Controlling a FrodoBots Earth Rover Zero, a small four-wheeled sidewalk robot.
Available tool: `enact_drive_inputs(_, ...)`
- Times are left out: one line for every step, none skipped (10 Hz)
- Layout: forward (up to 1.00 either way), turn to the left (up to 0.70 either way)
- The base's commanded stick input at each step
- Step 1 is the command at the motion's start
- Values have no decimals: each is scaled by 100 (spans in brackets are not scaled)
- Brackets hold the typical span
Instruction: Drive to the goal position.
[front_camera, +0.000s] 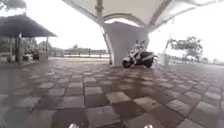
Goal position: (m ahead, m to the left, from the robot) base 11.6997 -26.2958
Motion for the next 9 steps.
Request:
enact_drive_inputs(70, -35)
enact_drive_inputs(70, -35)
enact_drive_inputs(70, -35)
enact_drive_inputs(70, -35)
enact_drive_inputs(70, -35)
enact_drive_inputs(70, -35)
enact_drive_inputs(70, -35)
enact_drive_inputs(70, -35)
enact_drive_inputs(70, -35)
